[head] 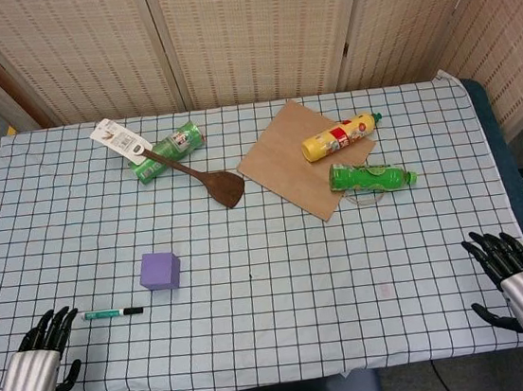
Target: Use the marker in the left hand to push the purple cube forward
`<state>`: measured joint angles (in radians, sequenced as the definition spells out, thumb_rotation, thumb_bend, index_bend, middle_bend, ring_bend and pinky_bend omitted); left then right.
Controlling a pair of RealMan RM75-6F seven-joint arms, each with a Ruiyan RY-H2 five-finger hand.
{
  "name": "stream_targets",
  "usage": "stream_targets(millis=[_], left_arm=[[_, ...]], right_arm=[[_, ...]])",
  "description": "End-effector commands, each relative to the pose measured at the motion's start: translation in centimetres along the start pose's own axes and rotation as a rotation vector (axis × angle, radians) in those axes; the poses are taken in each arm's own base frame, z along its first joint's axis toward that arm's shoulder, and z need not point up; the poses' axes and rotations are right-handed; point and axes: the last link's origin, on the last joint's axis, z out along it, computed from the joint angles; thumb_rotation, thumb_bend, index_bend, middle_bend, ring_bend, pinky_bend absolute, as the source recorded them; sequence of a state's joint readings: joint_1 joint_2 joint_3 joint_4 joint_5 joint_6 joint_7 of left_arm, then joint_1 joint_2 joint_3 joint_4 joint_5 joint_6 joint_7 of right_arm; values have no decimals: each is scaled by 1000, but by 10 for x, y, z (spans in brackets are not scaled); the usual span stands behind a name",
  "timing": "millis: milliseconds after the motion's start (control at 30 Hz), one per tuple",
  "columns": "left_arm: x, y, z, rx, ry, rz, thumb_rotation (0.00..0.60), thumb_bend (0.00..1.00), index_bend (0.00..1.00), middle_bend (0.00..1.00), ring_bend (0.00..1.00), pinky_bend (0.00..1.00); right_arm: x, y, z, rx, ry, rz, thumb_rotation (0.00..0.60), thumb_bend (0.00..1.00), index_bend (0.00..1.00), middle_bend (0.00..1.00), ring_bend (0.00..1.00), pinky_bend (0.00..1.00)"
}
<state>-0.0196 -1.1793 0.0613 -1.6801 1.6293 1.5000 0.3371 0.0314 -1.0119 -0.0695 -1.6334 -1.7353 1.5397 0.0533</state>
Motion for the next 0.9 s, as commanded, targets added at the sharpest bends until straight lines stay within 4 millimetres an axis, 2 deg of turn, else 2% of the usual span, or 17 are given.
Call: stream_targets(millis=[33,100,167,233,267,300,400,667,900], left_arm=[[-5,1,5,-1,-20,6,600,385,19,42,50,226],[-13,3,12,-10,-47,27,600,386,19,42,55,242],[-20,5,20,-22,-54,73,600,387,24,43,113,326],[-30,9,32,-43,-57,148,600,390,42,52,231,510],[-33,10,37,-52,-51,178,600,392,61,67,334,655],[-37,12,43,-61,-39,214,600,393,80,89,427,760],[-46,15,57,-89,0,282,600,396,142,177,619,906],[-66,9,83,-121,-1,335,600,405,260,298,795,1000],[-83,1,91,-126,-44,354,600,405,286,304,802,1000]], right_arm=[[1,1,1,-11,14,3,600,126,0,0,0,0],[3,4,3,-28,26,4,600,126,0,0,0,0],[3,5,5,-44,35,5,600,126,0,0,0,0],[3,7,8,-63,41,3,600,126,0,0,0,0],[2,7,9,-70,41,0,600,126,0,0,0,0],[1,8,11,-77,40,-7,600,126,0,0,0,0],[-3,6,16,-88,30,-26,600,126,0,0,0,0],[-11,1,20,-93,10,-65,600,126,0,0,0,0],[-13,-1,20,-98,14,-77,600,126,0,0,0,0]])
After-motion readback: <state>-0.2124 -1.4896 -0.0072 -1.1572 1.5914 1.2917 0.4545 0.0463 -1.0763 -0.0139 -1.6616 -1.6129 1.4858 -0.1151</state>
